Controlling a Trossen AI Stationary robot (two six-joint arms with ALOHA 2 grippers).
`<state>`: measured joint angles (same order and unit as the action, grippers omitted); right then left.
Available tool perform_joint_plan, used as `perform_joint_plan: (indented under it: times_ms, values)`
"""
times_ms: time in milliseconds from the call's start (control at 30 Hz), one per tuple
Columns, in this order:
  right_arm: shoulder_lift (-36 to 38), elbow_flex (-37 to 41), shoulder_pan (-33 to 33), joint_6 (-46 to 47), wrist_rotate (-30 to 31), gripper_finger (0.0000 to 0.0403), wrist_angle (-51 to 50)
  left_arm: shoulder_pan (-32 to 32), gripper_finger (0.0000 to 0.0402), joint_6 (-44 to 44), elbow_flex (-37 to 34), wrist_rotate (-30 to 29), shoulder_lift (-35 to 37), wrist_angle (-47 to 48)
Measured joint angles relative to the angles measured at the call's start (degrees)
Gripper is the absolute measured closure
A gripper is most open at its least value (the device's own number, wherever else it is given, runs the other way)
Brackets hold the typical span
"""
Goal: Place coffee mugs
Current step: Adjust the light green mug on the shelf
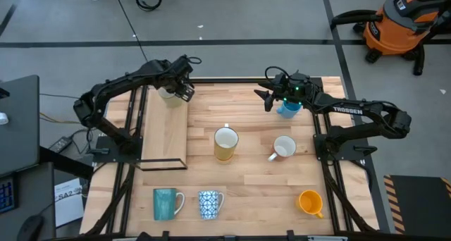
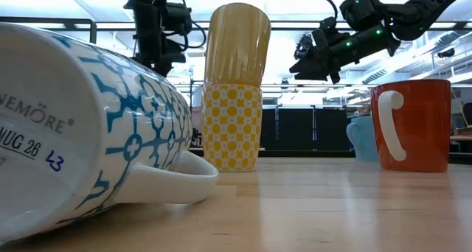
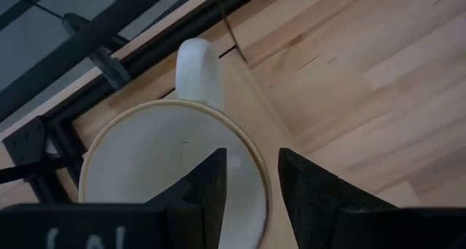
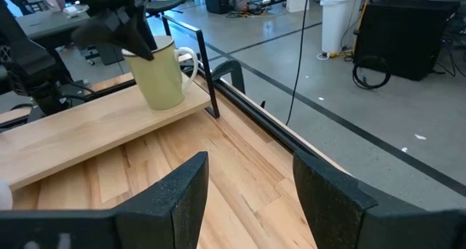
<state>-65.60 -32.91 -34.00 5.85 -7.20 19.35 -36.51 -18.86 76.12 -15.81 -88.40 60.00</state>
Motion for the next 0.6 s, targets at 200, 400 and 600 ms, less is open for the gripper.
perform_joint_plan:
  times_ms: [200,400,600]
  values:
    - [0.00,0.00,0.00,0.00,0.00,0.0196,0.00,0.00,0.0273,0.01,0.00,-0.97,-1.64,0.25]
    - [0.00,0.00,0.00,0.00,0.00,0.0196,0.00,-0.02,0.0311,-0.02,0.00,-1.31,-1.71,0.96]
    - [0.00,0.00,0.00,0.00,0.00,0.0196,0.00,-0.33,0.0368,0.05,0.00,-1.77,-1.64,3.45]
